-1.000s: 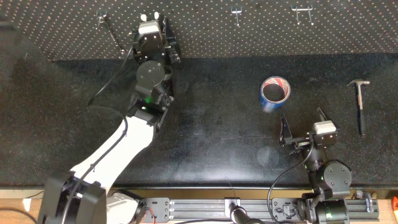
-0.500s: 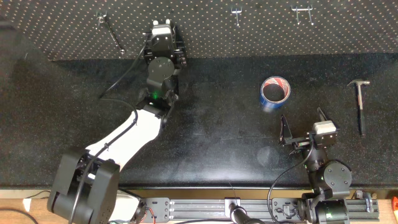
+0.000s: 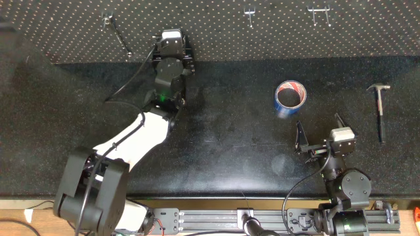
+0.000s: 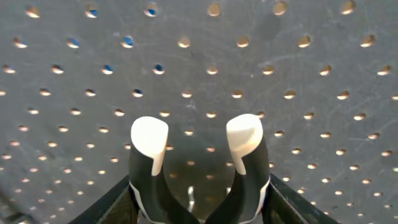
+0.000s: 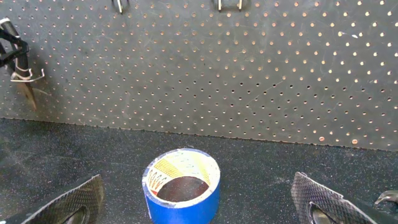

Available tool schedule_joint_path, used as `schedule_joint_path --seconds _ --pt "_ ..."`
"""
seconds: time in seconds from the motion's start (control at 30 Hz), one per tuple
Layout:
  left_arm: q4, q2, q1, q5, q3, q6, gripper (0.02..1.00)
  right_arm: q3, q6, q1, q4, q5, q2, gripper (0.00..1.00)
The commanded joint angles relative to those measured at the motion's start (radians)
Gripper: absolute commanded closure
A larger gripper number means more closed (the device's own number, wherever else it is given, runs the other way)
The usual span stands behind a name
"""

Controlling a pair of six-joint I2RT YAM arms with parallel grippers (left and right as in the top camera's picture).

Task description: Place Tools Onto Pegboard

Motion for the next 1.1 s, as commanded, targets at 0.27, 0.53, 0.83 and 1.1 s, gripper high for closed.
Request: schedule_joint_path --seconds 0.27,0.53,0.83,1.1 --pt "0.014 0.038 0.002 0.067 0.017 -0.009 0.524 -0.004 -0.006 -0.005 -0.005 -0.002 -0.006 0.014" --pt "-0.204 0.018 0.002 0.125 0.017 -0.009 0.025 -0.004 -0.006 -0.005 -0.005 -0.002 -0.006 0.014" --pt "-0.575 -0.357 0.095 0.253 -0.139 -0.01 0.025 -0.004 -0.006 -0.005 -0.005 -0.002 -0.006 0.014" --pt "-0.311 -0.98 0.336 0.375 -0.677 -0.01 0.025 -0.004 -0.006 -0.005 -0.005 -0.002 -0.006 0.014"
